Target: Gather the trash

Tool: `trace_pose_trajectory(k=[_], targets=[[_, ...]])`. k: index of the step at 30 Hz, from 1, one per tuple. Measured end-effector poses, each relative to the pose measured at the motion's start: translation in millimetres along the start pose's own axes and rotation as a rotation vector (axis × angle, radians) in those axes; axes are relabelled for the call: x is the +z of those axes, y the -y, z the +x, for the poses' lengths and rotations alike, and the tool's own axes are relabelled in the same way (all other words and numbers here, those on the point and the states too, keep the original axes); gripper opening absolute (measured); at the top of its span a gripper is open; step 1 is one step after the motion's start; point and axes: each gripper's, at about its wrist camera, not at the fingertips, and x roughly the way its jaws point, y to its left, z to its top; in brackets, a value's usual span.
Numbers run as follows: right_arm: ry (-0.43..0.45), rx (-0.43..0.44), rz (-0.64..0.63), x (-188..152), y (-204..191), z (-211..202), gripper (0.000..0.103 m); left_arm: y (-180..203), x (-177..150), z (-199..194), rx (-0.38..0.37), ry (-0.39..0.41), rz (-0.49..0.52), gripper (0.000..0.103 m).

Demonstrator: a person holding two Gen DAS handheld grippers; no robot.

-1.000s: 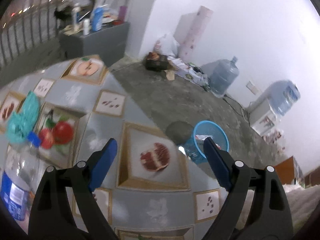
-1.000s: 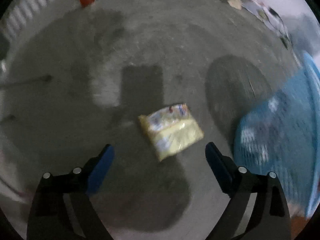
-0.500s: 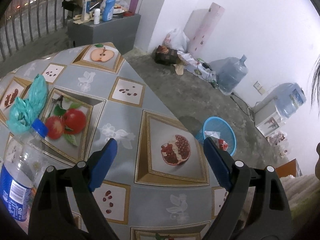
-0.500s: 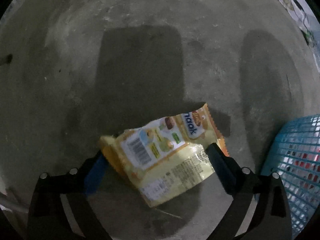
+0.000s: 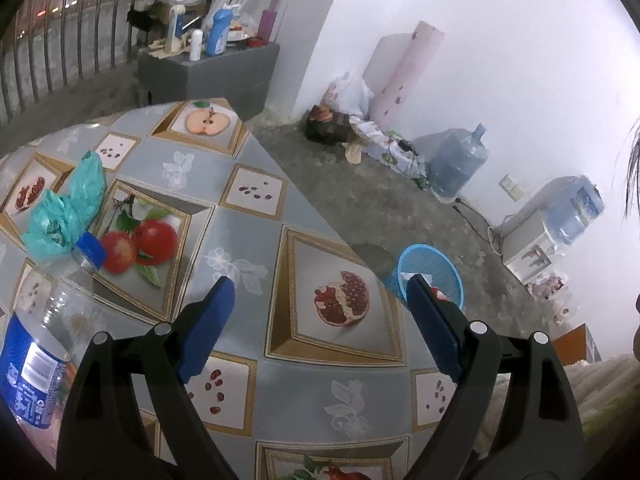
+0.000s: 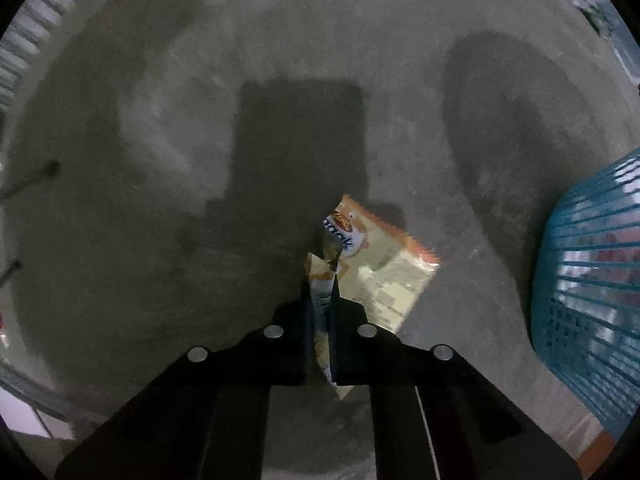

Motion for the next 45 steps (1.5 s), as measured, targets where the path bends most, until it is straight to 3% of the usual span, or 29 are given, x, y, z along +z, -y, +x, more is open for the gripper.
trace_pose_trajectory(k=[4,6,8,10,12,14,16,19,21,23,25,28,33,38,45], targets=[[0.209,0.121,-0.014,-12,-8,-106,0.006,1,-2,-8,-0.012,0.025,0.0,0.083],[0.363,0.162,-0.027,-27,-7,-185,0.006,0,-4,-11,-0.021,0.037,-0.008,0.083],[0.495,0.151,-0.027,-41,6,-250,0.006,-2,-6,-14,-0.025,0.046,-0.014,0.083],[0.563,0.146,0.008,-46,22,-283,0.006,-3,-8,-17,-0.018,0.058,-0.024,0.083],[0.621,0.12,0.085,-47,63,-313,0.006,-4,-10,-23,-0.006,0.075,-0.033,0.083],[0.62,0.056,0.156,-40,101,-319,0.006,-7,-13,-31,0.001,0.093,-0.04,0.083],[0.578,0.09,0.253,-35,134,-315,0.006,-9,-18,-39,0.014,0.108,-0.049,0.083],[0.482,0.043,0.383,-24,188,-279,0.012,-16,-27,-51,0.051,0.127,-0.063,0.083],[0.361,0.061,0.447,-18,215,-251,0.015,-23,-33,-60,0.067,0.132,-0.086,0.083],[0.264,0.059,0.492,-21,226,-228,0.047,-31,-38,-71,0.084,0.138,-0.113,0.083],[0.218,-0.019,0.529,-29,228,-221,0.059,-37,-41,-84,0.111,0.157,-0.123,0.083],[0.221,-0.055,0.581,-41,223,-227,0.07,-43,-47,-102,0.146,0.185,-0.133,0.083],[0.311,-0.033,0.586,-56,213,-268,0.072,-56,-63,-131,0.197,0.224,-0.155,0.083],[0.466,0.047,0.391,-79,146,-346,0.072,-76,-91,-161,0.286,0.253,-0.193,0.083],[0.55,0.189,0.087,-103,13,-434,0.072,-104,-143,-196,0.389,0.296,-0.266,0.083]])
